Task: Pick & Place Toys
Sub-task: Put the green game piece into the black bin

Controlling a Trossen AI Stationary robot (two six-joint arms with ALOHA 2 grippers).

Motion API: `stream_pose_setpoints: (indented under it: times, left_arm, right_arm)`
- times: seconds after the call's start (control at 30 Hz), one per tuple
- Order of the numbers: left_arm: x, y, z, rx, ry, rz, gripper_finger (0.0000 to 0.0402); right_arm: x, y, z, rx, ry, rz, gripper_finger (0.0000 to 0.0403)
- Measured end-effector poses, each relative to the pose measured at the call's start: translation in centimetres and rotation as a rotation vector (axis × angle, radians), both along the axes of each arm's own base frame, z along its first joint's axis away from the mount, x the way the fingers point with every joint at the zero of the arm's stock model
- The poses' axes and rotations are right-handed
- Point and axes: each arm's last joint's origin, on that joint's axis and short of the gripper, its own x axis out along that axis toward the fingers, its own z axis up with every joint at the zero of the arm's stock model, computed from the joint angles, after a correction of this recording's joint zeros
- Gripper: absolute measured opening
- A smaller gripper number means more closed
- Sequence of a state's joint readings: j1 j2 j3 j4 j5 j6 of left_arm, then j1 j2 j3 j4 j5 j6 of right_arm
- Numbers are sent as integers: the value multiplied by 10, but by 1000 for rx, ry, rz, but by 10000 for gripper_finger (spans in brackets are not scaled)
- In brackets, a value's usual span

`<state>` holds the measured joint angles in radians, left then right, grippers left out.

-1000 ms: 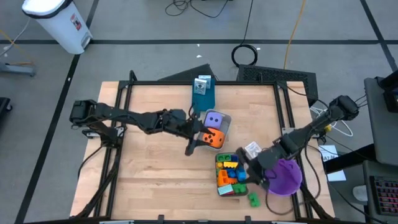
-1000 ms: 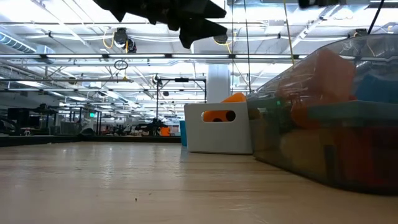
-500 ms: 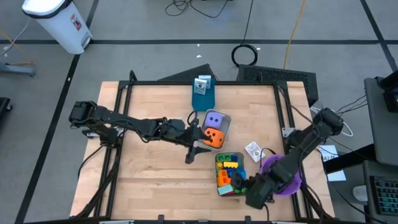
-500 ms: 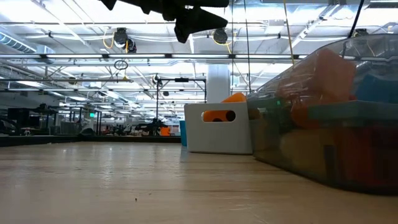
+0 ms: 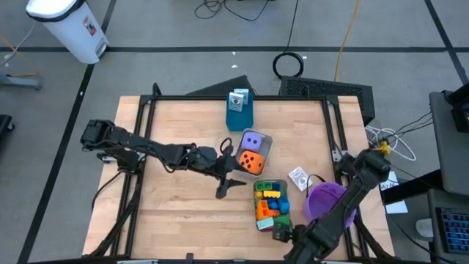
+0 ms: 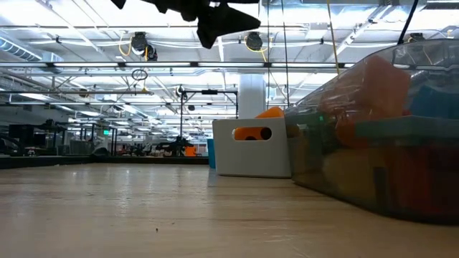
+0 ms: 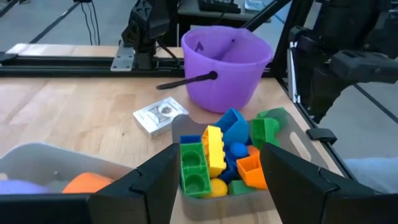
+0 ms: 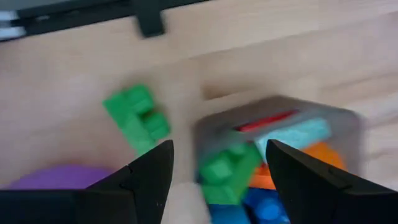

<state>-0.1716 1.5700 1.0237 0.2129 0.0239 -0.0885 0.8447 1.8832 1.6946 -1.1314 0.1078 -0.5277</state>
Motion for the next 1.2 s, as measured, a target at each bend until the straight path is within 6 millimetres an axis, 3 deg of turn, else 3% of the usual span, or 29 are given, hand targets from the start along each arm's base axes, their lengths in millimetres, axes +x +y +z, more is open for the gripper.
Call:
stream_pose_setpoints:
  times: [0.3,0.67,1.2]
  left_arm:
    - [-4,-4,-10,-30,37,10,227]
    - [-6,-6,-14,-35,29,2,227]
    - [-6,-9,-14,-35,33,-4,227]
  right_arm:
    - [-8,20,-22,14,141,32,245]
    - [-7,18,-46,-50,264,-4,206]
    - [-6,16,-47,-58,259,107,201]
